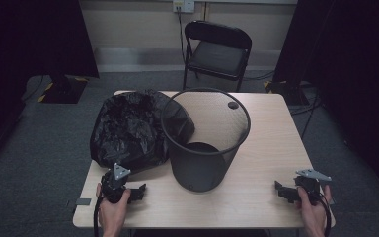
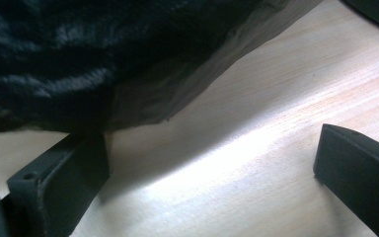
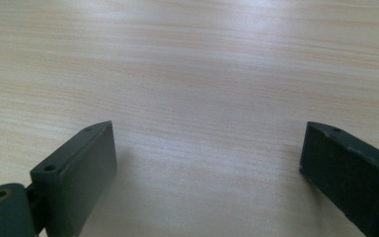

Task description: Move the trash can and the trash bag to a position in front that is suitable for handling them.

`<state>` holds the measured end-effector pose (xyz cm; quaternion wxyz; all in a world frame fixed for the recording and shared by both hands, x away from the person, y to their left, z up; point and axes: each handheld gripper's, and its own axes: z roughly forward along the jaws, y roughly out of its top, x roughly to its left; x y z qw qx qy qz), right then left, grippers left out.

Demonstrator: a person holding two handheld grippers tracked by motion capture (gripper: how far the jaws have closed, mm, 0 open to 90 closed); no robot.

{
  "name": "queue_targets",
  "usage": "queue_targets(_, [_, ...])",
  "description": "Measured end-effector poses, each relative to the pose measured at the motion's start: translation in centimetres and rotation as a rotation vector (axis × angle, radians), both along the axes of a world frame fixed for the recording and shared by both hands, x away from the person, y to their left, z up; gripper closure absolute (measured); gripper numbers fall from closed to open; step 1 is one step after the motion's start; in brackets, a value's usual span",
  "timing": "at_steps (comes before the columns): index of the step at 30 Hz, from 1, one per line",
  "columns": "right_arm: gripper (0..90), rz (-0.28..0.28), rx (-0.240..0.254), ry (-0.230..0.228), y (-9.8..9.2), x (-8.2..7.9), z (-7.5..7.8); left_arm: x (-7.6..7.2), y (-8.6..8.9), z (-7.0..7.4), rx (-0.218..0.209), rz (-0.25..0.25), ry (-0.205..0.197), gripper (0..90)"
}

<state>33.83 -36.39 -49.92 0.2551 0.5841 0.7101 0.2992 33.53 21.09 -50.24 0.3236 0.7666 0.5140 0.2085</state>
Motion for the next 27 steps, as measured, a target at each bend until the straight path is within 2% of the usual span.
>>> queue_targets(1, [6.3, -0.013, -0.001, -0.001, 0.1, -0.1, 0.0, -0.1, -0.1, 0.0, 0.001, -0.022, 0.0, 0.0])
queue_targets(4, [6.5, -0.037, -0.003, -0.003, 0.4, -0.3, 0.0, -0.7, -0.3, 0.1, -0.017, -0.042, -0.014, 3.4])
queue_targets(5, [7.2, -0.028, -0.002, 0.0, 0.4, -0.4, 0.0, -1.0, -0.3, 0.2, -0.007, -0.027, -0.028, 9.0])
queue_targets(6, [13.5, -0.003, 0.004, 0.005, 0.4, -0.6, 0.2, -1.8, -0.5, 0.3, -0.009, -0.018, -0.033, 18.6])
queue_targets(7, [13.5, -0.003, 0.004, 0.005, 0.4, -0.6, 0.2, -1.8, -0.5, 0.3, -0.009, -0.018, -0.033, 16.8])
queue_targets(8, [14.4, 0.017, 0.009, 0.009, 0.4, -0.8, 0.4, -2.5, -0.5, 0.5, -0.025, -0.024, -0.027, 16.8])
queue_targets(10, [11.8, 0.025, 0.012, -0.024, 0.7, -1.2, 1.1, -3.4, -0.4, 1.1, -0.064, -0.044, -0.044, 17.3])
queue_targets(12, [12.5, 0.035, 0.01, -0.054, 1.1, -1.6, 1.8, -4.3, -0.5, 2.5, -0.081, -0.047, -0.097, 18.7])
queue_targets(14, [12.3, 0.063, 0.025, -0.077, 1.5, -1.9, 2.2, -5.2, -0.5, 3.8, -0.113, -0.059, -0.172, 20.8])
queue_targets(17, [12.3, 0.11, 0.06, -0.097, 2.2, -2.1, 3.1, -5.7, -0.6, 5.8, -0.142, -0.082, -0.218, 18.7])
queue_targets(20, [12.3, 0.146, 0.082, -0.126, 3.0, -2.1, 4.1, -5.4, -0.6, 7.2, -0.168, -0.083, -0.253, 18.2])
queue_targets(22, [11.9, 0.148, 0.092, -0.16, 3.7, -1.9, 4.9, -4.4, -0.4, 8.1, -0.236, -0.082, -0.255, 18.2])
queue_targets(23, [11.7, 0.156, 0.102, -0.184, 4.1, -1.8, 5.5, -4.0, -0.5, 8.4, -0.249, -0.08, -0.269, 18.2])
queue_targets(25, [11.5, 0.162, 0.115, -0.217, 4.7, -1.4, 6.4, -3.1, -0.9, 8.9, -0.215, -0.068, -0.29, 18.1])
queue_targets(26, [11.5, 0.168, 0.13, -0.233, 5.1, -1.1, 6.9, -2.5, -1.1, 9.1, -0.216, -0.077, -0.293, 18.0])
queue_targets(27, [11.4, 0.181, 0.15, -0.245, 5.4, -0.7, 7.4, -1.9, -1.2, 9.4, -0.246, -0.091, -0.287, 17.7])
